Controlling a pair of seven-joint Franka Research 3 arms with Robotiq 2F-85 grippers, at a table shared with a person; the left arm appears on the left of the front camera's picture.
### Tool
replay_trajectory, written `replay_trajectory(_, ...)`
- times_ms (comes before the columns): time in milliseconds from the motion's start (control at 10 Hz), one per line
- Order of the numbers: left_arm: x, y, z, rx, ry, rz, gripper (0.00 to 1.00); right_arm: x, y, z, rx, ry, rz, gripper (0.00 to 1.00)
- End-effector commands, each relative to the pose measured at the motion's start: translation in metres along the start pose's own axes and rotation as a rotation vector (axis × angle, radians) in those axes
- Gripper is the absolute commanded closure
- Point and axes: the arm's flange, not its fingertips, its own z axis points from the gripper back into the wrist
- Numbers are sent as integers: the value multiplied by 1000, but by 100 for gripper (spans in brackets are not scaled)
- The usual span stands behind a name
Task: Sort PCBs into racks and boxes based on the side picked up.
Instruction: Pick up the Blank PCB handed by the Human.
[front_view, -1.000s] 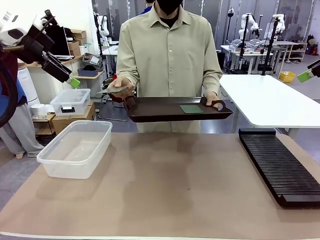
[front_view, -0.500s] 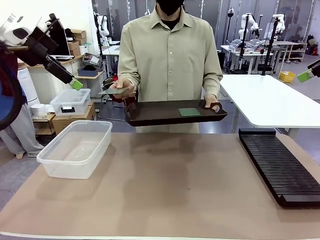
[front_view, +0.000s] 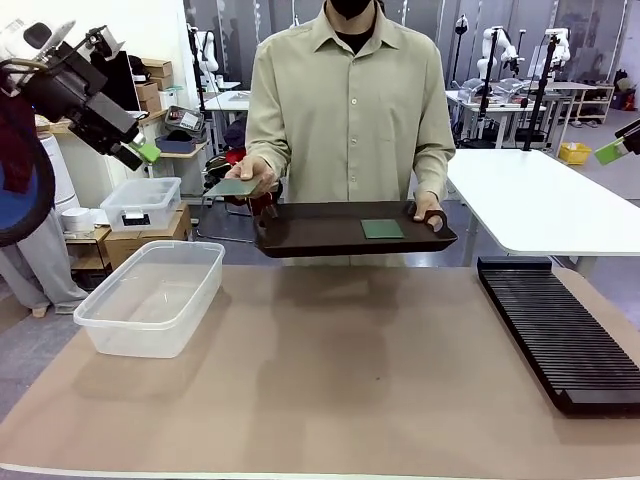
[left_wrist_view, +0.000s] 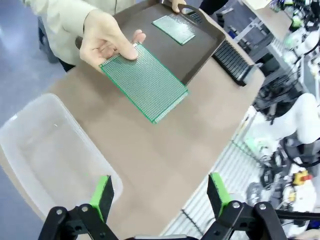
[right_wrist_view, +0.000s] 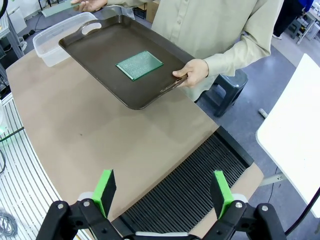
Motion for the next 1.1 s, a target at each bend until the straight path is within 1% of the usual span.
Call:
replay_trajectory(0, 9, 15, -3, -127, -11, 158, 0, 1, 1, -1, 11, -3, 1, 0)
replay_trajectory(200, 3, 38, -22, -189, -67, 281, 0, 1, 1, -1, 11, -3, 1, 0)
replay_trajectory(300, 1, 43, -25, -101, -75, 233, 0, 1, 1, -1, 11, -3, 1, 0)
replay_trajectory(400, -4, 28, -20, 5, -53, -72, 0, 1, 1, -1, 11, -3, 1, 0)
replay_trajectory(500, 1, 42, -22, -144, -38, 230, 0, 1, 1, -1, 11, -3, 1, 0)
replay_trajectory(600, 1, 42, -22, -144, -38, 230, 0, 1, 1, -1, 11, -3, 1, 0)
replay_trajectory(700, 3, 41, -22, -97, -39, 131, 0, 1, 1, -1, 11, -3, 1, 0)
replay_trajectory(800, 16, 60, -28, -118, -96, 331, 0, 1, 1, -1, 11, -3, 1, 0)
replay_trajectory(900, 18, 79, -41, -155, -129, 529, 0, 1, 1, -1, 11, -3, 1, 0)
replay_trajectory(1000, 18, 90, -59, -181, -158, 667, 0, 1, 1, -1, 11, -3, 1, 0)
